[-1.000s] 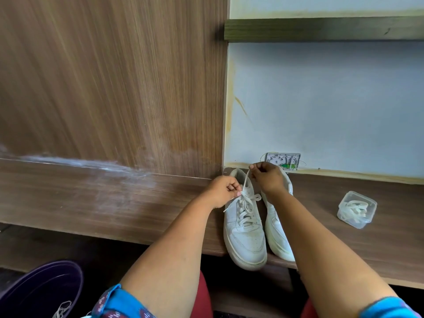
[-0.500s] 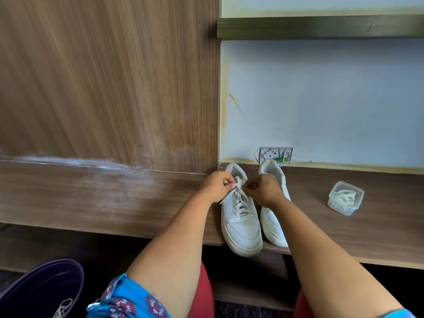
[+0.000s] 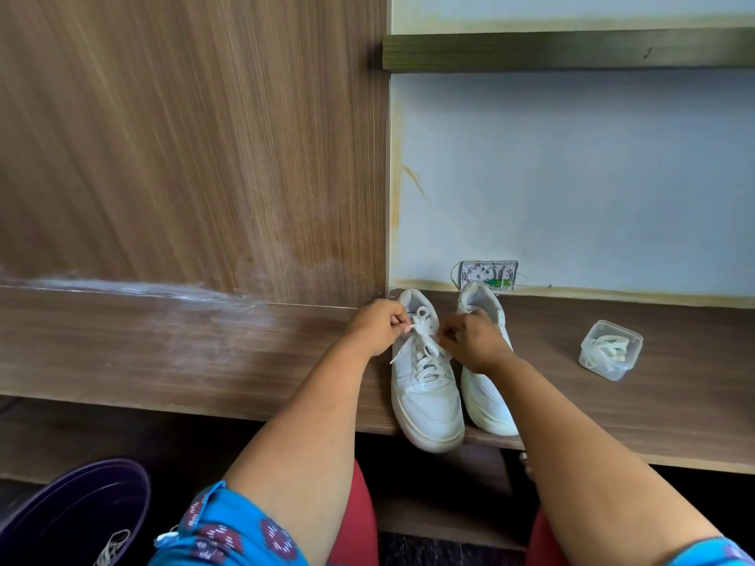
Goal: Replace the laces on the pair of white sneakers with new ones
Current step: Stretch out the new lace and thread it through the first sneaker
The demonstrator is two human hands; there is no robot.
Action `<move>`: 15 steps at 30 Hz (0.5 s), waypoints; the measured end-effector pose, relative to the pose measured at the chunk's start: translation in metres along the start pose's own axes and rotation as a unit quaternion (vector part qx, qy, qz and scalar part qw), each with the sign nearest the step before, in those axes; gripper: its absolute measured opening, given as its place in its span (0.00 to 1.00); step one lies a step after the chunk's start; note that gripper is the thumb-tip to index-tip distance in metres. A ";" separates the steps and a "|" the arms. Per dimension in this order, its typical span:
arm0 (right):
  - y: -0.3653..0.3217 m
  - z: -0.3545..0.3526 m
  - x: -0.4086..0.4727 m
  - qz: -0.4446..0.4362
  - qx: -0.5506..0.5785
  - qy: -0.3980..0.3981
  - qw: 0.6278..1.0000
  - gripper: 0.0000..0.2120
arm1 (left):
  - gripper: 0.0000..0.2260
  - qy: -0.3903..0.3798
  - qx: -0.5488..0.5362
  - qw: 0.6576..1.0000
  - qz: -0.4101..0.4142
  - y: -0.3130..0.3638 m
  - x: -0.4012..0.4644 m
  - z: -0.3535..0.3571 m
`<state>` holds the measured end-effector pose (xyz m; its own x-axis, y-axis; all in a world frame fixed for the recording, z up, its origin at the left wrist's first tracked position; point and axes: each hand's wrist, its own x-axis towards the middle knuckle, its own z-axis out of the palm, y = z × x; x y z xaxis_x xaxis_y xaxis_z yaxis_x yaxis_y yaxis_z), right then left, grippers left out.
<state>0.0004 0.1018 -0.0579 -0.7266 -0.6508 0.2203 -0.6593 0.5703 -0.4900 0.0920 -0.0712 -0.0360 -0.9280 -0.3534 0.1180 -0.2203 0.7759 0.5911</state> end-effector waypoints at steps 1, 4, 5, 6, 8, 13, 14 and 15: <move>0.001 0.000 0.000 -0.008 0.028 0.005 1.000 0.09 | 0.03 -0.002 -0.005 1.000 0.001 0.000 0.000 0.001; -0.002 0.001 0.004 -0.019 0.081 0.051 0.995 0.07 | 0.04 -0.001 -0.013 1.000 0.006 0.004 0.000 0.004; -0.004 0.002 0.005 -0.010 0.092 0.063 0.994 0.06 | 0.04 0.000 -0.013 1.000 0.008 0.005 -0.001 0.006; -0.005 0.003 0.006 -0.003 0.099 0.069 0.993 0.06 | 0.04 0.001 -0.015 1.000 0.010 0.007 -0.001 0.007; -0.009 0.005 0.009 -0.010 0.094 0.069 0.993 0.08 | 0.04 0.005 -0.017 1.000 0.012 0.010 -0.001 0.008; -0.021 0.013 0.019 0.015 0.094 0.041 0.995 0.09 | 0.02 0.013 -0.024 0.999 0.026 0.008 0.000 0.008; -0.023 0.013 0.022 0.023 0.100 0.034 0.994 0.08 | 0.01 0.011 -0.025 0.999 0.026 0.007 0.001 0.008; -0.024 0.013 0.025 0.031 0.100 0.028 0.994 0.07 | 0.02 0.009 -0.026 0.999 0.027 0.006 0.002 0.008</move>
<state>0.0010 0.0652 -0.0516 -0.7777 -0.5854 0.2291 -0.5660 0.4934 -0.6604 0.0867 -0.0626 -0.0385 -0.9326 -0.3213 0.1641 -0.1542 0.7661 0.6240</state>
